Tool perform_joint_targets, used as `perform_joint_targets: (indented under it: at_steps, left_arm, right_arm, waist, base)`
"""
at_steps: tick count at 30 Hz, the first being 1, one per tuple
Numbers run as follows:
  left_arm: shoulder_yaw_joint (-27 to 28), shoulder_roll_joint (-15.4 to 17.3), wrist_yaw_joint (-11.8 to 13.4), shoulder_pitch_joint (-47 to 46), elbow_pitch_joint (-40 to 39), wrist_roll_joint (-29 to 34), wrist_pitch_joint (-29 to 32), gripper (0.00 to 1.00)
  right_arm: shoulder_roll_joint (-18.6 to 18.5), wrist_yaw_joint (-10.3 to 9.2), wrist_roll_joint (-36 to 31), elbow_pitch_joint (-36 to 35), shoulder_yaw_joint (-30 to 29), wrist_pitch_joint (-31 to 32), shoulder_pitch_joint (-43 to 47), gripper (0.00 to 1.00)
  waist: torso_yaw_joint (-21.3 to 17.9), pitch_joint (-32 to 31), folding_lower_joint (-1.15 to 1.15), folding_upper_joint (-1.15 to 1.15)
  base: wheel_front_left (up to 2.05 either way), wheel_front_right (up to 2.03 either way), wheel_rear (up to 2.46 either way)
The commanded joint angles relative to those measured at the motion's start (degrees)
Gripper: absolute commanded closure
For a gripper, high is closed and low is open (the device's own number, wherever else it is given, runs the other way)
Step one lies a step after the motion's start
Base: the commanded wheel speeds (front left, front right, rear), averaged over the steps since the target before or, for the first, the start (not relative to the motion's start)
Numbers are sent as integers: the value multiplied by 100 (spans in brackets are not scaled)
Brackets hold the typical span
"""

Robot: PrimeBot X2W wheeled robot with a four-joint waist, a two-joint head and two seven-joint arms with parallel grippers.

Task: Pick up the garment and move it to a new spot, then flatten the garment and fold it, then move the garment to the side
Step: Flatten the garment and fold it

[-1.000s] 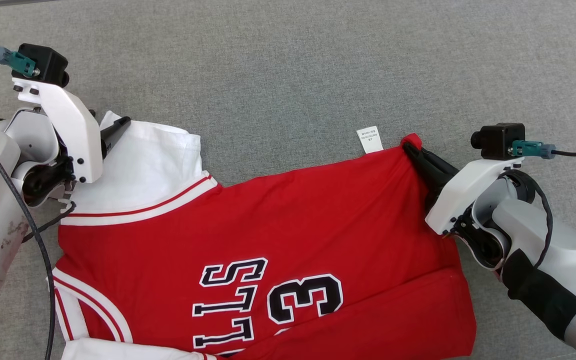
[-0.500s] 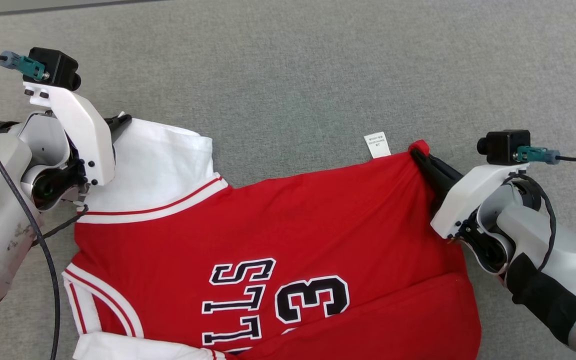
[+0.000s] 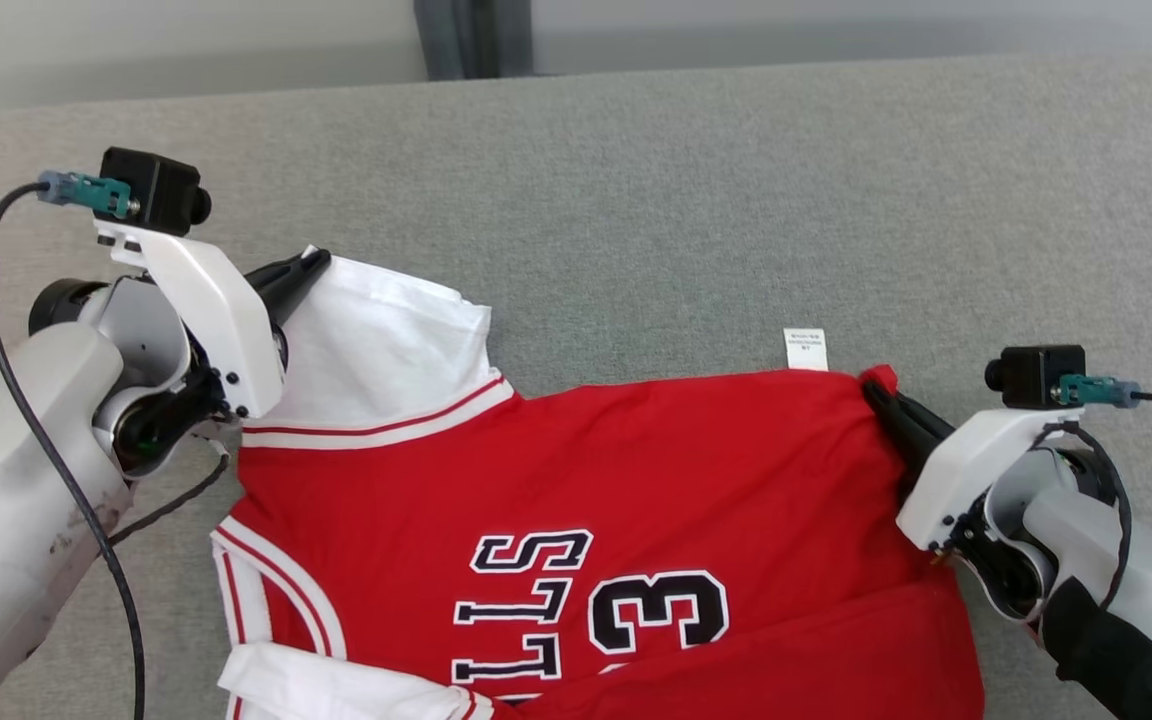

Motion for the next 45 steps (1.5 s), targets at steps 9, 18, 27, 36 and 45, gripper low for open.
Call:
perform_joint_targets:
  at_steps: [9,18,27,36,45]
  left_arm:
    - [-327,252,-4,432,-521,-225,-548,100]
    - [-549,478,-4,738,-1066,-406,-894,100]
    - [-665,688,-4,1052,-1399,-531,-1271,100]
    - [-768,1076,-4,1513,-1904,-647,-1556,100]
    - [-897,1612,19,2014,-2626,-682,-1384,100]
  right_arm:
    - [-271,-2,-121,-9,-307,-35,385,100]
    - [-380,-2,-1517,-707,-2031,-36,1108,100]
    - [-335,-2,-2507,-1146,-2860,-32,1825,100]
    - [-387,-2,-2808,-1371,-3188,-31,2392,100]
    - [-477,-2,-2921,-1483,-3310,-31,2770,100]
  waist:
    - [318,-633,0,0]
    - [466,-875,0,0]
    - [573,-1017,0,0]
    - [621,-1246,0,0]
    - [730,-1401,0,0]
  base:
    - [0,0,0]
    - [0,0,0]
    - [0,0,0]
    - [0,0,0]
    - [0,0,0]
